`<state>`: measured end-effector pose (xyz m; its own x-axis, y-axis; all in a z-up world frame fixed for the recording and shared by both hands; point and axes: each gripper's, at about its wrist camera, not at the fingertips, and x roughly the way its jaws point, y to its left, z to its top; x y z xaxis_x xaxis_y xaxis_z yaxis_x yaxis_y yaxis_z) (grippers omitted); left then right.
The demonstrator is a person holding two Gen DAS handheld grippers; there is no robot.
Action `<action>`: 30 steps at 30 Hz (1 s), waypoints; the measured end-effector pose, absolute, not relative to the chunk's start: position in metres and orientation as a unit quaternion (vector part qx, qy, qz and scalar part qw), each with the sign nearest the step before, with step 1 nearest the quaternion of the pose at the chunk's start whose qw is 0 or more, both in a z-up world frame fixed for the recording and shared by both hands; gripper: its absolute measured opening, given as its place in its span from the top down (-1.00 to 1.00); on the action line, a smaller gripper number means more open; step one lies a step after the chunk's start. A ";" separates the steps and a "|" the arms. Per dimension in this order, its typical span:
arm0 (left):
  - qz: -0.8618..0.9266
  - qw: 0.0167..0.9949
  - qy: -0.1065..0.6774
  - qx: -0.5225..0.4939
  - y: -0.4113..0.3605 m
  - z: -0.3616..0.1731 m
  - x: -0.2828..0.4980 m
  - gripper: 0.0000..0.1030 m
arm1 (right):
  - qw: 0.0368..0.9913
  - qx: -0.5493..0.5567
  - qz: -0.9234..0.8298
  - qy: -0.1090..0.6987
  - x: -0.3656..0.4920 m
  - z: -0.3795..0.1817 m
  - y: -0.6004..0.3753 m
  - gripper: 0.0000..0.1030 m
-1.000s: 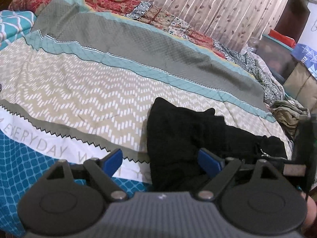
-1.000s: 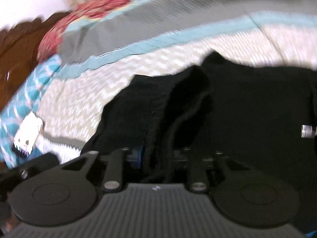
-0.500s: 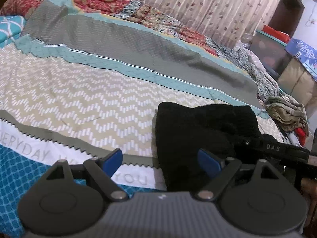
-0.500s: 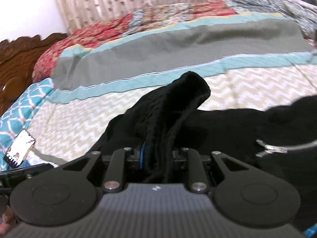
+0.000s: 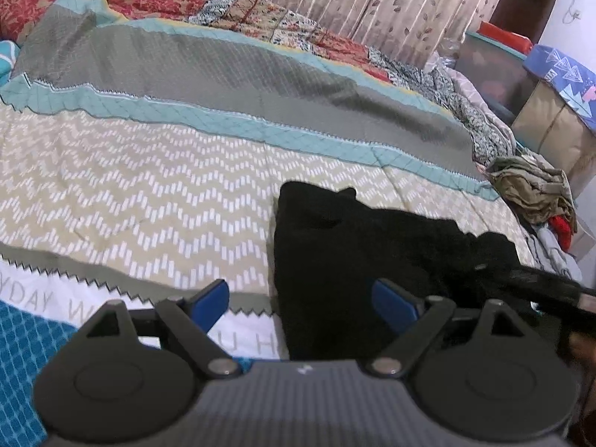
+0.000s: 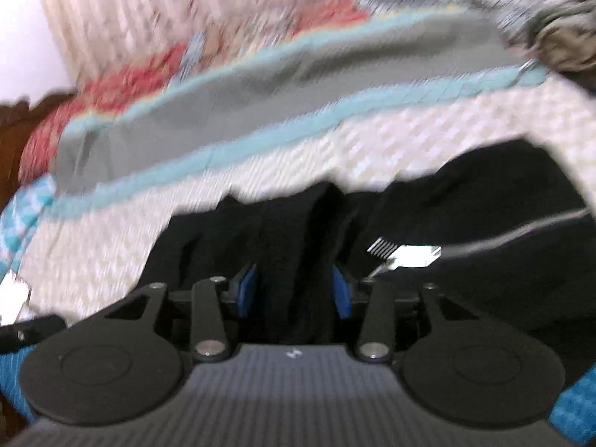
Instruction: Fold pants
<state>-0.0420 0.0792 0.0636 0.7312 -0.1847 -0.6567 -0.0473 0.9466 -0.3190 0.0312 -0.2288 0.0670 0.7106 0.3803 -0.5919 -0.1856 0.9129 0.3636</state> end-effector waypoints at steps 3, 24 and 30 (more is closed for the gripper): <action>-0.034 0.915 0.365 -0.166 0.079 0.065 -0.032 -0.70 | 0.927 0.164 0.146 0.303 0.025 0.082 -0.244 0.16; -0.095 0.894 0.421 -0.120 0.010 0.060 0.019 -0.58 | 0.918 0.287 0.048 0.269 0.003 0.053 -0.384 0.10; -0.103 0.885 0.435 -0.132 -0.009 0.063 0.029 -0.60 | 0.890 0.354 0.030 0.287 0.002 0.017 -0.429 0.10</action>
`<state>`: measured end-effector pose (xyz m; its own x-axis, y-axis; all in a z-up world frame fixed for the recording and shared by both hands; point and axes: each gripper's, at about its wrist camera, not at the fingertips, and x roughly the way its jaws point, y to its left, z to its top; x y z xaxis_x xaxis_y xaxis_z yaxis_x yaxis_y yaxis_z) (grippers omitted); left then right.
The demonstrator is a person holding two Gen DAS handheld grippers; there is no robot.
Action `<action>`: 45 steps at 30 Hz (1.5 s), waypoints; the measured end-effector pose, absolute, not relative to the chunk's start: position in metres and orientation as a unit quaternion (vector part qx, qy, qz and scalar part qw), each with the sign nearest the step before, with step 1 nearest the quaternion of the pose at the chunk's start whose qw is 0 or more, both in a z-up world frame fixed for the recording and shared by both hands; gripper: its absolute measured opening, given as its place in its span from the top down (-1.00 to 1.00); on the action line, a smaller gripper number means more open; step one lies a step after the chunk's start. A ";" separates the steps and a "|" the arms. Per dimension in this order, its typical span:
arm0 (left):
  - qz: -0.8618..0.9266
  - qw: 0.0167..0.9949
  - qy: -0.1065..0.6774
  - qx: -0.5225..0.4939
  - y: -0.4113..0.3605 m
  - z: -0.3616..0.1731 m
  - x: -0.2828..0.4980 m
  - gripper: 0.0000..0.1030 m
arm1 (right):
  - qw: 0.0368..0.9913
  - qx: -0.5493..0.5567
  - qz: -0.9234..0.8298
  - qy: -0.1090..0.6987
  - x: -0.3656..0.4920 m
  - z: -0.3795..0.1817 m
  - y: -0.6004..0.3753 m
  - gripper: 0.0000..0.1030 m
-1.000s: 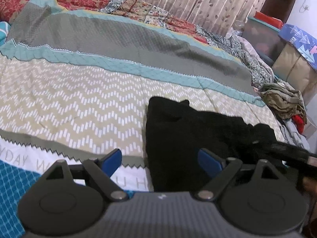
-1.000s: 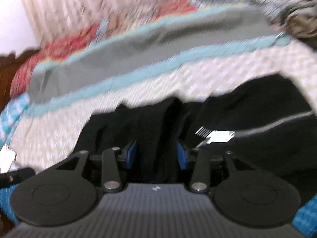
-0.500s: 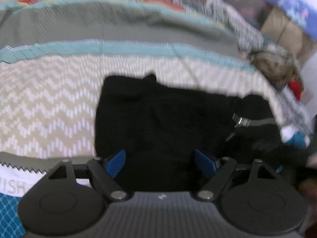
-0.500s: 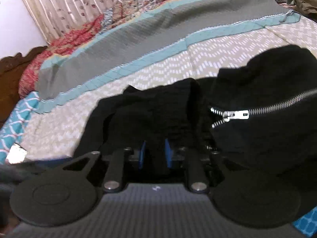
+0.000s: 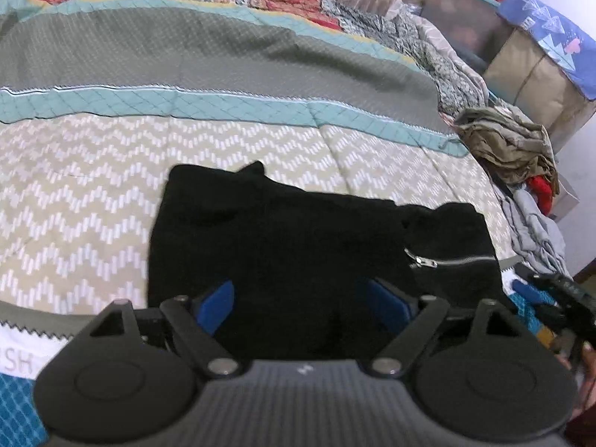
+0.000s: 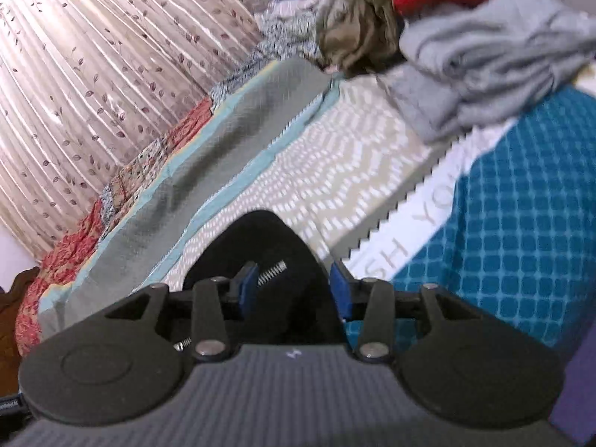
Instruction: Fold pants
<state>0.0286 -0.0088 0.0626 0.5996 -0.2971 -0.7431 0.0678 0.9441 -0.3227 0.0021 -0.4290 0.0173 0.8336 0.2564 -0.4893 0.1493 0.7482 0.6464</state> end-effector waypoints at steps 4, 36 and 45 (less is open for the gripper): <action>-0.109 0.883 0.443 -0.112 -0.022 0.063 0.027 -0.60 | 0.886 0.340 0.031 0.314 -0.002 0.004 -0.421 0.13; -0.020 0.882 0.375 -0.286 0.118 0.070 -0.014 -0.64 | 0.882 0.120 0.337 0.306 0.017 0.106 -0.152 0.69; -0.030 0.873 0.394 -0.286 0.120 0.051 -0.008 -0.64 | 0.839 0.026 0.379 0.390 0.014 0.042 -0.092 0.61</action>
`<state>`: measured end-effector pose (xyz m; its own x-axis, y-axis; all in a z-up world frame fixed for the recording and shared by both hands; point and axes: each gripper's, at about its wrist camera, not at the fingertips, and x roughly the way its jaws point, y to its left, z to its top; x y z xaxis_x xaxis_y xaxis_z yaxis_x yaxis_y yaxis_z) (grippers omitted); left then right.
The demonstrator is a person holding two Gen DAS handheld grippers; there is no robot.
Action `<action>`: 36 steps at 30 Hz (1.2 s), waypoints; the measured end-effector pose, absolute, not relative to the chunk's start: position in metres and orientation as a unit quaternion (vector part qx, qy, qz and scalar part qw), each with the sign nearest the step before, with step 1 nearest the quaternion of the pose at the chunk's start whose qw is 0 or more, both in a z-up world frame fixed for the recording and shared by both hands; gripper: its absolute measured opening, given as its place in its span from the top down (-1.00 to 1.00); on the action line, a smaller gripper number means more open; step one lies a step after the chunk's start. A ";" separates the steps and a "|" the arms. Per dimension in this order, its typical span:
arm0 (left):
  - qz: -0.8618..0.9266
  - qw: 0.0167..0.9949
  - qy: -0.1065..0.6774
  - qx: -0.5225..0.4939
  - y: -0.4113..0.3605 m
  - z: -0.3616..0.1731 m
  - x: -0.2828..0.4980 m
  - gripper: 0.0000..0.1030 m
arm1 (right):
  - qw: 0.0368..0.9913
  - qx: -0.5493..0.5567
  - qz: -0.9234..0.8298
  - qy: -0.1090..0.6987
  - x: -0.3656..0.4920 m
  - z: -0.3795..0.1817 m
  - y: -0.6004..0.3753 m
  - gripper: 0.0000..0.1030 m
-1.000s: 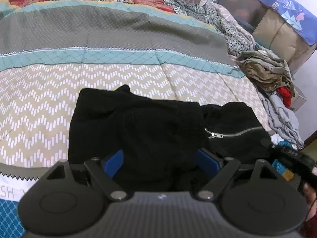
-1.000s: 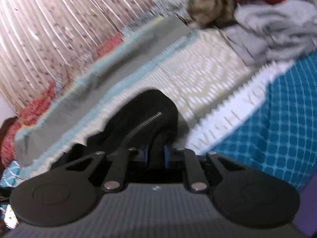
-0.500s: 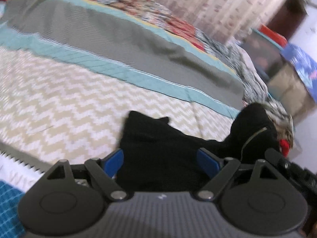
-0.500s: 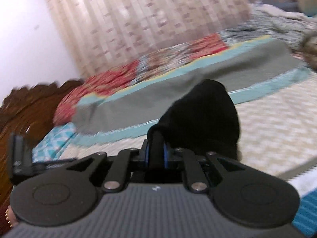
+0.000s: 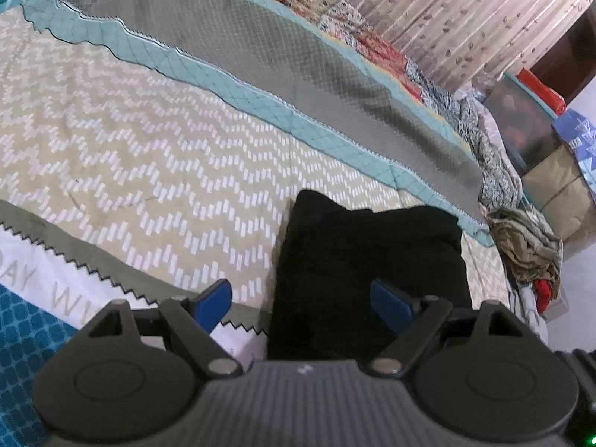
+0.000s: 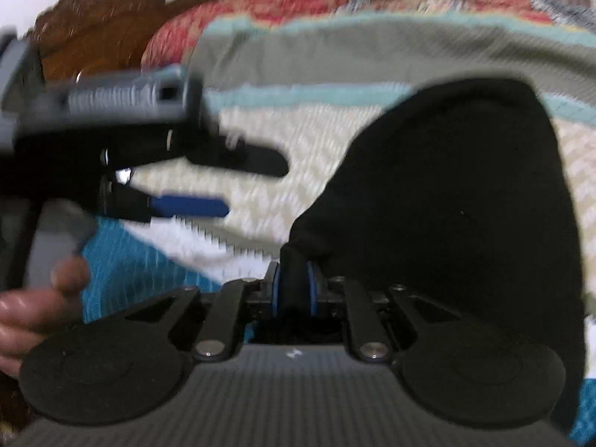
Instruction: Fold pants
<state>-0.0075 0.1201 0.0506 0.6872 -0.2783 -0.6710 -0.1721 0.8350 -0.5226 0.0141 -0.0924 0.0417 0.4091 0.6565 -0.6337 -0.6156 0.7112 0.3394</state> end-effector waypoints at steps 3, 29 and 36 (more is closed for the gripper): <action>-0.038 0.874 0.400 -0.275 0.115 0.048 0.002 -0.64 | 0.825 0.058 0.414 0.381 0.007 0.059 -0.111 0.36; 0.014 0.895 0.396 -0.204 0.086 0.055 0.058 0.24 | 0.860 0.106 0.326 0.379 -0.006 0.049 -0.189 0.52; -0.088 0.921 0.335 -0.176 0.053 0.093 0.017 0.27 | 0.881 0.164 0.310 0.318 0.036 0.099 -0.211 0.48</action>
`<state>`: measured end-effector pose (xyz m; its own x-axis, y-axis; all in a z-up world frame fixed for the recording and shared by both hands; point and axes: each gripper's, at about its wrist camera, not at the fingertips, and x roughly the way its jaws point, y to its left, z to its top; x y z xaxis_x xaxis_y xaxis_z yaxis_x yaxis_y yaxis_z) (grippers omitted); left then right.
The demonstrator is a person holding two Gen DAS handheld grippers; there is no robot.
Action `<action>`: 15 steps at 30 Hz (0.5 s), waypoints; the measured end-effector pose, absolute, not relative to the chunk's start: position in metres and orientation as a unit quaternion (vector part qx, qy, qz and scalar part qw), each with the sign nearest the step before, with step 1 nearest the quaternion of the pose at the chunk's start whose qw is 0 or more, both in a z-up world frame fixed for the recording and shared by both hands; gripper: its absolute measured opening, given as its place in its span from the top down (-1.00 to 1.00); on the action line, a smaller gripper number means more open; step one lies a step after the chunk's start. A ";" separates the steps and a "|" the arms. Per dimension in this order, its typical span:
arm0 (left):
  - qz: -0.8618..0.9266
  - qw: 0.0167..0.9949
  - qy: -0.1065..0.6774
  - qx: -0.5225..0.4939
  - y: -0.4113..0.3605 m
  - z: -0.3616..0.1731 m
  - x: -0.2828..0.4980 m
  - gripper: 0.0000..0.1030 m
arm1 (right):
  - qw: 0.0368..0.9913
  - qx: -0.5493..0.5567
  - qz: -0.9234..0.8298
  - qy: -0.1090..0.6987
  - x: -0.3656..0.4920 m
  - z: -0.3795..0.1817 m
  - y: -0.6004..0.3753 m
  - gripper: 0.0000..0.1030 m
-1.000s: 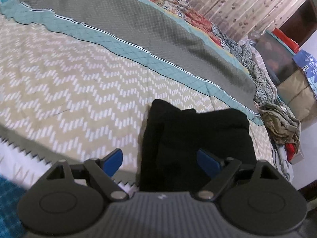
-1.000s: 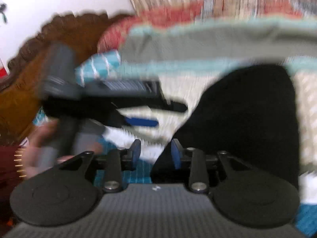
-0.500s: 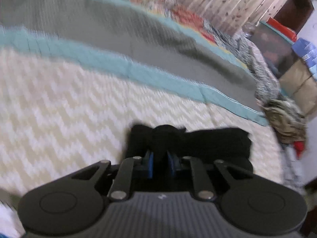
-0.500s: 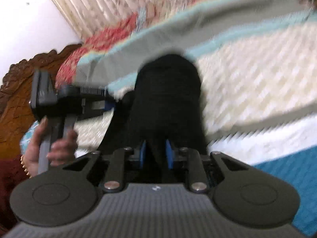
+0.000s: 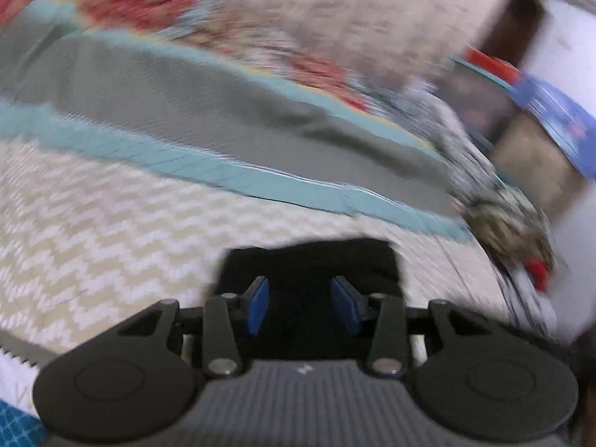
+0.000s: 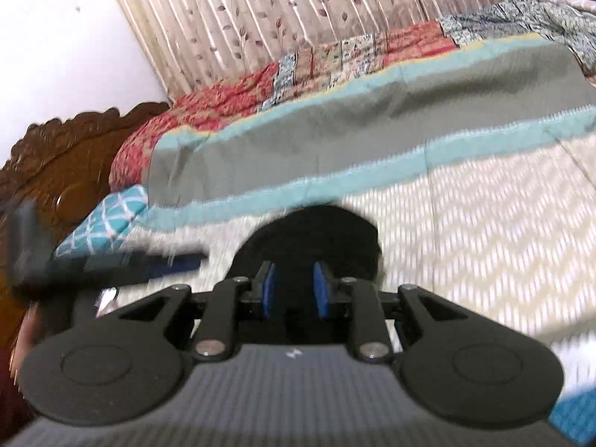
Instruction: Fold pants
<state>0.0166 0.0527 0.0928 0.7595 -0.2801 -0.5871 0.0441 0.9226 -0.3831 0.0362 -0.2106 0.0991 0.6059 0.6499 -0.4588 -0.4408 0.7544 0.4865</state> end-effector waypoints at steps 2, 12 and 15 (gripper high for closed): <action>-0.128 0.921 0.339 -0.142 0.029 0.089 0.010 0.27 | 0.871 0.169 0.308 0.343 0.065 0.092 -0.197 0.50; -0.152 0.885 0.418 -0.133 0.010 0.036 0.006 -0.10 | 0.844 0.141 0.203 0.475 0.144 0.032 -0.170 0.64; -0.150 0.884 0.421 -0.139 0.012 0.034 0.005 -0.13 | 0.850 0.117 0.190 0.477 0.139 0.016 -0.160 0.64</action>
